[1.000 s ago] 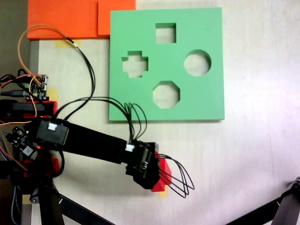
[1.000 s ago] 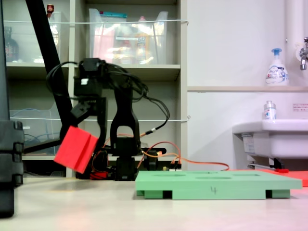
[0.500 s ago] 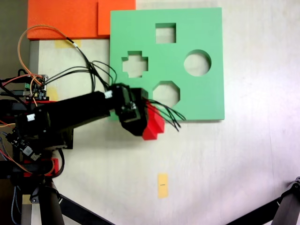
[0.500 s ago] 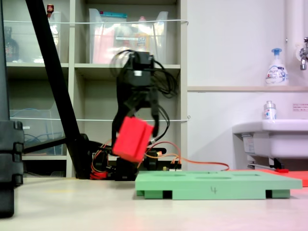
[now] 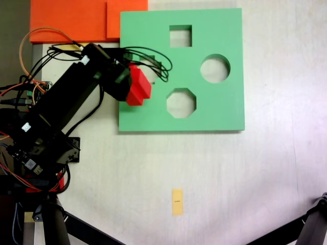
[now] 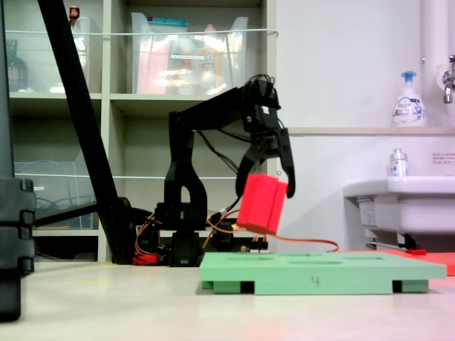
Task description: Put the cross columnar block into the corresponding hole
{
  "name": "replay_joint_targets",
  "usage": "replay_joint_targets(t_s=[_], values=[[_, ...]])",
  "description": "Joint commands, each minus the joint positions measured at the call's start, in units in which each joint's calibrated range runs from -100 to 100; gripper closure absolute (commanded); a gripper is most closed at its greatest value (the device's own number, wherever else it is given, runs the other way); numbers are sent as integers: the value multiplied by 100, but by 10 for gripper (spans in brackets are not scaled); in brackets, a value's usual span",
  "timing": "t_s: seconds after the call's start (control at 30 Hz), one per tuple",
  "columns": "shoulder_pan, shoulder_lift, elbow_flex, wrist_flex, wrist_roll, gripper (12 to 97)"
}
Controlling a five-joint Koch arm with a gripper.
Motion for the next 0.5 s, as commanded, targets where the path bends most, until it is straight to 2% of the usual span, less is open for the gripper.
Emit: replay_joint_targets(t_s=[0.0,0.23,0.47], values=[[73,96,341,350,39,774],[264,920,421,1448,44,774],[361,1758,889,1746,49,772]])
